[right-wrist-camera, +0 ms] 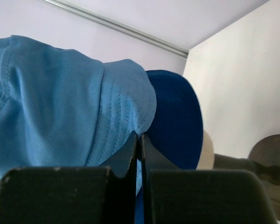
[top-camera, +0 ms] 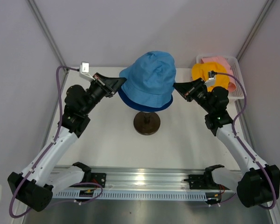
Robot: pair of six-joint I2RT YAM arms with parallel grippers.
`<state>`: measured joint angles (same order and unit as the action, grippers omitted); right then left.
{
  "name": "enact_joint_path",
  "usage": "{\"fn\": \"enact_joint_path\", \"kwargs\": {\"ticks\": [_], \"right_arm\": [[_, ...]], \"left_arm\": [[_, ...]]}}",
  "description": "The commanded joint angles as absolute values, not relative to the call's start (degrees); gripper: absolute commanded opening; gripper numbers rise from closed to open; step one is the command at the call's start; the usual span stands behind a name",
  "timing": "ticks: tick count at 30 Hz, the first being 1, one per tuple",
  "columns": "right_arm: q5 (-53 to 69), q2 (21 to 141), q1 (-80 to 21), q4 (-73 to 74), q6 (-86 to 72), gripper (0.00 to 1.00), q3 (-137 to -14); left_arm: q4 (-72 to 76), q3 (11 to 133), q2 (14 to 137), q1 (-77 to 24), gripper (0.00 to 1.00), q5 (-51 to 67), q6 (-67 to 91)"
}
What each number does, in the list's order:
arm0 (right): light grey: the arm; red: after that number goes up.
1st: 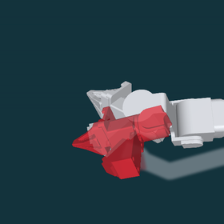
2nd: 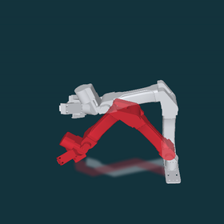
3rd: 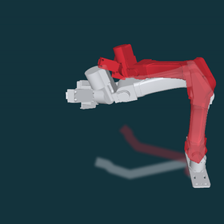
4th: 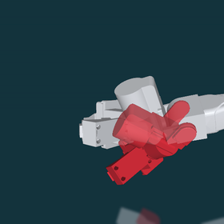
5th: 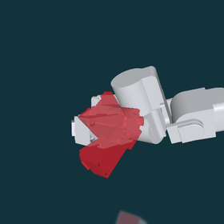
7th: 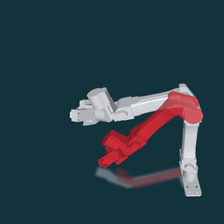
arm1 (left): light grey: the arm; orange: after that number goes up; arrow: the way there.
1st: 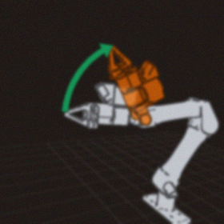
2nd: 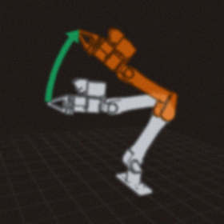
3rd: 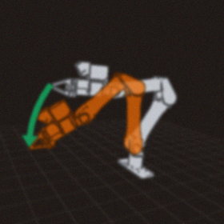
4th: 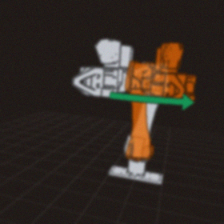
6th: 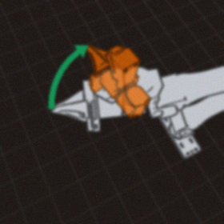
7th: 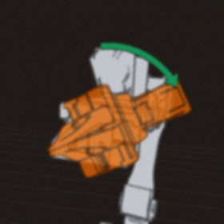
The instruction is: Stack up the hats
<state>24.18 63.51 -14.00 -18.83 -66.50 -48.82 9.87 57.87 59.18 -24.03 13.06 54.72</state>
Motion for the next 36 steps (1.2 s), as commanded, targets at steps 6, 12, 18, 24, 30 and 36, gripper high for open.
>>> {"fn": "enact_joint_path", "kwargs": {"ticks": [6,12,18,24,30,36], "right_arm": [[20.2,66.9,-15.7,-13.7,-56.1,0.0,-48.8],[22.9,71.3,-15.7,-12.4,-56.2,0.0,-49.8],[22.1,69.8,-15.7,-8.7,-53.3,0.0,-50.1],[21.5,69.9,-15.6,-6.2,-50.3,0.0,-52.8],[23.7,73.1,-15.0,-4.7,-49.7,0.0,-56.1],[22.9,73.1,-14.4,-0.4,-46.9,0.12,-57.7]], "left_arm": [[-2.9,54.5,55.7,-24.5,0.01,3.5,48.8],[-8.6,52.8,55.4,-24.4,0.01,-1.5,50.8],[-8.3,49.5,50.3,-24.3,0.01,-1.7,49.1],[-6.2,46.4,48.4,-24.4,0.04,1.3,49.5],[-3.1,47.1,50.4,-24.4,0.07,4.0,49.5],[-5.4,53.2,51.7,-24.4,0.09,3.1,46.6]]}}
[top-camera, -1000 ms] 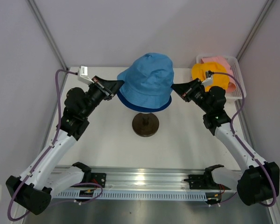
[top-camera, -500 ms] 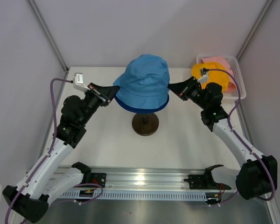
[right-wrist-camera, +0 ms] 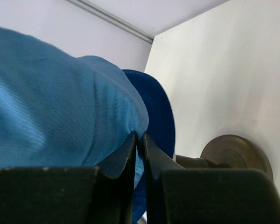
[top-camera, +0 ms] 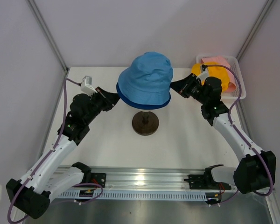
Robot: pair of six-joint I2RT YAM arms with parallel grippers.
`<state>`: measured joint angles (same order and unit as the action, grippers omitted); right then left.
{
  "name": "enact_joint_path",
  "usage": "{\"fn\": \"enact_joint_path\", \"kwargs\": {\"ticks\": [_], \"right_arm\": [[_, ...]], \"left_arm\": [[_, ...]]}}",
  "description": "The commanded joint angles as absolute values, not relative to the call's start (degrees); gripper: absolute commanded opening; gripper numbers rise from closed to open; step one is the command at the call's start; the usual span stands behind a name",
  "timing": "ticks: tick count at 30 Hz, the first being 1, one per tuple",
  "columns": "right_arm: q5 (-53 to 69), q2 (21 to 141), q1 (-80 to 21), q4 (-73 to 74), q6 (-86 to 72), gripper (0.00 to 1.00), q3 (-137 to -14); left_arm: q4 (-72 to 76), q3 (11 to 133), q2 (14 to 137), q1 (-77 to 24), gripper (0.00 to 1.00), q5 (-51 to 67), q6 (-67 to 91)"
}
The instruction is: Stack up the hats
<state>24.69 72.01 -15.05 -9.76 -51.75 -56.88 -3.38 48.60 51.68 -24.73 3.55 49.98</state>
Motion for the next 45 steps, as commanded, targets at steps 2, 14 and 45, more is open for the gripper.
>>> {"fn": "enact_joint_path", "kwargs": {"ticks": [2,14,45], "right_arm": [[23.4,72.6,-13.7,2.0,-45.5,0.24,-59.2],[17.2,74.5,0.8,22.4,-29.1,1.0,-75.8],[2.4,110.6,16.7,5.7,-23.1,0.71,-88.2]], "left_arm": [[-6.1,54.5,52.3,-24.4,0.1,3.1,46.1],[-14.0,57.4,45.8,-24.4,0.62,-7.5,38.7],[-6.2,44.8,32.6,-23.6,0.99,-24.4,32.9]]}}
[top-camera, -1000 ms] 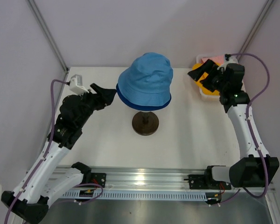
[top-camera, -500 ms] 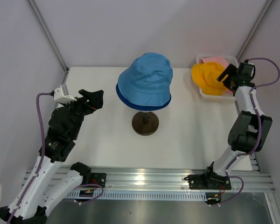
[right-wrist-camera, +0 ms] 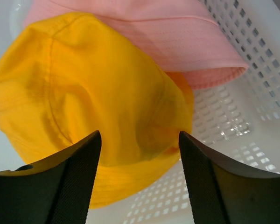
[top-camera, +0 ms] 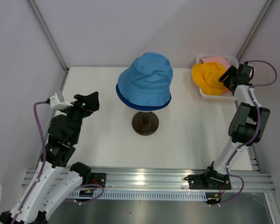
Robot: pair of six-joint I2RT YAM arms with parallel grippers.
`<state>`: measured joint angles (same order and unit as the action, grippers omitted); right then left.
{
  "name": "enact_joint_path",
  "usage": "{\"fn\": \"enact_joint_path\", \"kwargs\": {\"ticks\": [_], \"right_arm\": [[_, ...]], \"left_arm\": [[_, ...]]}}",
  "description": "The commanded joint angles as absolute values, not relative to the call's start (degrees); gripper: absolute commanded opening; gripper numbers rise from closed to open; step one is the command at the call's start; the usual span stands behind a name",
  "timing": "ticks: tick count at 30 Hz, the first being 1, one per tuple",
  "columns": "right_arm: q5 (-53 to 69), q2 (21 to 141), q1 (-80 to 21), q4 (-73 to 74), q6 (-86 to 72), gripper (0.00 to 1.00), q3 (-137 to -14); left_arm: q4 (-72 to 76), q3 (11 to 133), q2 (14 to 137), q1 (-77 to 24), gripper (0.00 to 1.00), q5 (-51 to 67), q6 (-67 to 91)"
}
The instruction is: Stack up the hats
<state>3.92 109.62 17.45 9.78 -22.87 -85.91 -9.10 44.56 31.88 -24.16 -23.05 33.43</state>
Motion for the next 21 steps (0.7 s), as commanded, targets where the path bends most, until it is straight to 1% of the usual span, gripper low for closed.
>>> {"fn": "enact_joint_path", "kwargs": {"ticks": [1,3,5,9,12,13,14,16,17,21], "right_arm": [[2.3,110.9,16.6,4.9,-23.3,0.69,-88.3],[2.3,112.5,16.6,4.6,-23.6,0.65,-88.9],[2.4,113.9,16.6,6.1,-23.8,0.62,-91.1],[2.5,114.6,16.2,6.5,-23.6,0.48,-92.2],[1.8,114.8,16.0,7.1,-22.9,0.42,-92.6],[1.8,114.8,16.0,7.5,-22.5,0.37,-92.7],[1.3,114.9,16.0,7.6,-22.3,0.23,-92.8],[1.5,114.9,16.2,8.2,-21.8,0.04,-93.0],[1.8,114.6,16.2,8.6,-21.9,0.0,-93.2],[6.7,111.2,15.9,9.4,-22.2,0.0,-94.7]], "left_arm": [[-6.1,44.8,33.3,-23.6,1.0,-24.1,33.1],[-6.6,45.1,34.1,-23.6,0.99,-23.7,33.9],[-7.0,45.4,34.9,-23.6,1.0,-23.4,34.2],[-8.2,47.2,34.4,-23.5,0.99,-23.3,33.1],[-8.3,47.5,33.3,-23.4,0.99,-24.3,32.3],[-8.4,47.3,32.9,-23.4,1.0,-24.6,32.5],[-8.4,47.2,32.2,-23.4,1.0,-25.0,32.7],[-8.3,46.8,31.5,-23.3,0.99,-25.2,33.3],[-8.2,46.3,30.8,-23.3,0.99,-25.2,33.6],[-7.9,45.7,30.1,-23.2,0.99,-25.2,33.9]]}}
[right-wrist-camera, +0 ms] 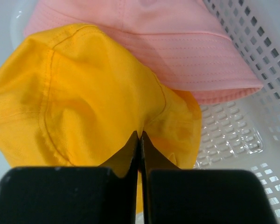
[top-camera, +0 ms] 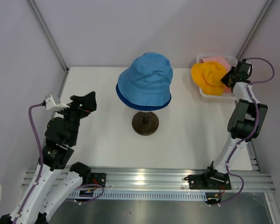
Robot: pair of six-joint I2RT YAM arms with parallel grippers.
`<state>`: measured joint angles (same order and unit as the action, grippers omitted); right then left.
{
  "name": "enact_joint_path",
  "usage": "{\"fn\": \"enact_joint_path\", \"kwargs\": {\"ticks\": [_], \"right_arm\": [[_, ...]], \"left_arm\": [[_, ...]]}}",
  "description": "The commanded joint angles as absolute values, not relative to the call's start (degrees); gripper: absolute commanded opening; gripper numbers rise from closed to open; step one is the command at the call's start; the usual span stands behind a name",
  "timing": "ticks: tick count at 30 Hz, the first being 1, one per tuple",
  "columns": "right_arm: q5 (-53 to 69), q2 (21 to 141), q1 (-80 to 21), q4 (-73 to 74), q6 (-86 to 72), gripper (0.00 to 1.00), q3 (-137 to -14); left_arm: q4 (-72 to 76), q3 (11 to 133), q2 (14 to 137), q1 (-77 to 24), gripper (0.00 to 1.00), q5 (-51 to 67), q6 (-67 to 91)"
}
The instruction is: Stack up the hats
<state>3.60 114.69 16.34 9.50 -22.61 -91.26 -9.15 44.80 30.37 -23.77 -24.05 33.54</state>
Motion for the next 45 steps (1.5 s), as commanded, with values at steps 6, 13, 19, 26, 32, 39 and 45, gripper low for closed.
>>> {"fn": "enact_joint_path", "kwargs": {"ticks": [6,13,19,26,32,39,45], "right_arm": [[16.2,101.4,12.3,14.0,-20.7,0.0,-102.3],[27.9,94.6,6.8,12.5,-26.2,0.0,-116.0],[36.3,94.2,4.6,3.3,-39.6,0.0,-125.5],[41.5,96.4,-2.1,-9.1,-51.9,0.0,-130.7],[45.6,99.6,-9.8,-10.5,-56.4,0.0,-135.9],[48.5,95.3,-12.7,-10.4,-54.9,0.0,-126.4],[50.7,95.9,-12.7,-15.9,-62.5,0.0,-124.4]], "left_arm": [[-9.7,48.2,33.7,-22.5,0.99,-21.7,36.5],[-10.1,48.6,36.1,-21.9,0.99,-16.7,38.8],[-7.7,46.8,35.2,-21.7,0.99,-14.2,41.0],[-6.2,46.8,35.7,-21.6,0.99,-12.7,41.7],[-6.1,46.3,35.2,-21.6,0.99,-12.1,42.5],[-5.6,46.8,34.3,-21.4,0.99,-13.2,40.9],[-2.9,47.6,35.1,-21.0,0.99,-13.0,40.3]]}}
